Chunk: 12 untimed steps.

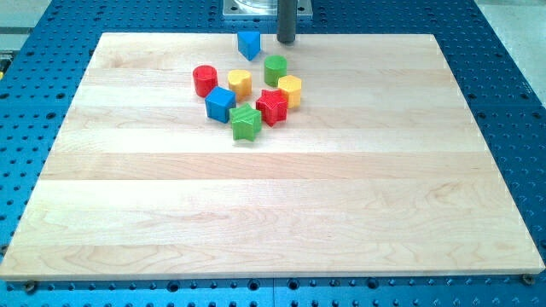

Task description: Slightly move the triangle to the top of the heart

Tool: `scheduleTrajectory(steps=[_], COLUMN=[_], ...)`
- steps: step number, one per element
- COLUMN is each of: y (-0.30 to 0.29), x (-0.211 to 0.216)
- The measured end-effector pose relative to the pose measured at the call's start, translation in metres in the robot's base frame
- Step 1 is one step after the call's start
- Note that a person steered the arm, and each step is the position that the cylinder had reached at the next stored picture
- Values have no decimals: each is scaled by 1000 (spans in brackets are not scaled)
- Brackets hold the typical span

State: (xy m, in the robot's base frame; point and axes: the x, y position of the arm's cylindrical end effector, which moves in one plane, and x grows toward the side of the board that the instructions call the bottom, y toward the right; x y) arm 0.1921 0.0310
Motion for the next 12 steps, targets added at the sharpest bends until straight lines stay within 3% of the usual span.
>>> scheduleTrajectory(steps=[3, 7, 9, 10, 12], y=[-86, -82, -48, -58, -63], x=[20, 22, 3, 19, 2])
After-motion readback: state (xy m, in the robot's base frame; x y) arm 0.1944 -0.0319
